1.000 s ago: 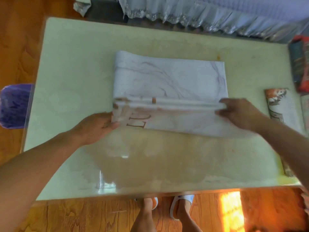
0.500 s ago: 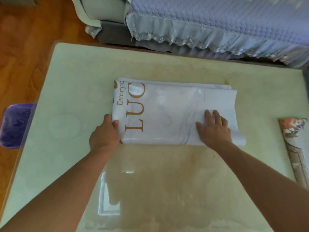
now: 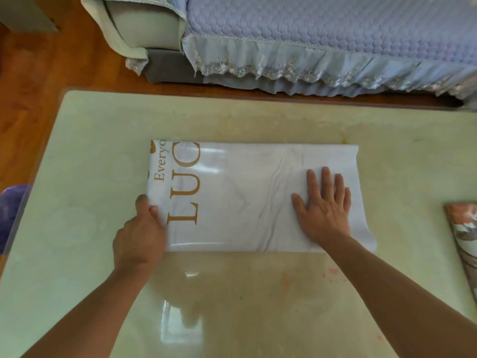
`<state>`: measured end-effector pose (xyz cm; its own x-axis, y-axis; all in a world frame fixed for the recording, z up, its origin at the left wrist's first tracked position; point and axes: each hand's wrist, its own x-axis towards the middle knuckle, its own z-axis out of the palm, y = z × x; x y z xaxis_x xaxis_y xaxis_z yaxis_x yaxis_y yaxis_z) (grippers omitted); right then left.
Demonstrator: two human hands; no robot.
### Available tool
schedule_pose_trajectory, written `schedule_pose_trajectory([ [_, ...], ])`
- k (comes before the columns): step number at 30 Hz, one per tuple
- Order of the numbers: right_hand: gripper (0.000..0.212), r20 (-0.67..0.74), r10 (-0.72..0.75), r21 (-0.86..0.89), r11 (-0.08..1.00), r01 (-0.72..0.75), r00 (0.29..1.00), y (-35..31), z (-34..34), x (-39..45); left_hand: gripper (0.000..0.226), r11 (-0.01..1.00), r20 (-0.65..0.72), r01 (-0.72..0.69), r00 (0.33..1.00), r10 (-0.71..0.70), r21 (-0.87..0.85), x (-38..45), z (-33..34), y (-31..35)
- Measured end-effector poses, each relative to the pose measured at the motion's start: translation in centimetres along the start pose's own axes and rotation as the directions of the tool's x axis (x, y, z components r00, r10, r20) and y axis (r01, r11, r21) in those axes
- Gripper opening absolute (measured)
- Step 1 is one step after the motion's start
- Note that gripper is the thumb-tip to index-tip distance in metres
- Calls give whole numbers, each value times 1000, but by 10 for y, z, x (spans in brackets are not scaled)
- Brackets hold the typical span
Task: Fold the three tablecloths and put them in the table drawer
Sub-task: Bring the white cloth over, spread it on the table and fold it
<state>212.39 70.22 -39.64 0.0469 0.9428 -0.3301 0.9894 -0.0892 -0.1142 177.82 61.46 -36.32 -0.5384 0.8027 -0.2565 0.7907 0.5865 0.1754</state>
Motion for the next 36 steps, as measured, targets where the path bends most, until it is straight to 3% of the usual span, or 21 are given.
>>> schedule_pose_trajectory([
  [4,73,17,-10,9,1000,10,1000,0,-4,4,50,1000,-61,-22,998,22,-1,-11,11,2],
  [6,72,8,9,33,999,-9,1000,-4,-10,4,69,992,-28,-76,996,79,105,-17,15,1],
  [8,68,7,51,38,998,-52,999,-10,-23,8,74,950,-27,-192,978,205,247,-15,13,0],
  [11,59,-91,101,8,995,-101,991,-29,-45,21,61,815,-25,-481,857,515,323,3,6,7],
  [13,62,-149,19,-14,1000,-21,989,-45,-51,34,56,766,-34,-571,795,605,295,19,-1,22],
  [16,69,-62,-165,-75,984,160,984,-60,-44,56,58,766,-61,-577,786,615,283,55,-8,52],
  [21,67,26,-203,-104,973,205,979,-52,-25,76,65,769,94,-538,835,542,346,112,12,68],
  [24,61,-85,-225,-90,972,218,971,-50,-24,78,62,757,81,-548,825,559,356,112,17,67],
  [28,32,-371,-357,-87,932,351,857,-36,-28,76,61,746,-3,-574,792,610,338,101,10,64],
  [36,33,-339,-297,45,942,331,892,-14,-31,89,53,731,-19,-593,772,635,337,103,13,66],
])
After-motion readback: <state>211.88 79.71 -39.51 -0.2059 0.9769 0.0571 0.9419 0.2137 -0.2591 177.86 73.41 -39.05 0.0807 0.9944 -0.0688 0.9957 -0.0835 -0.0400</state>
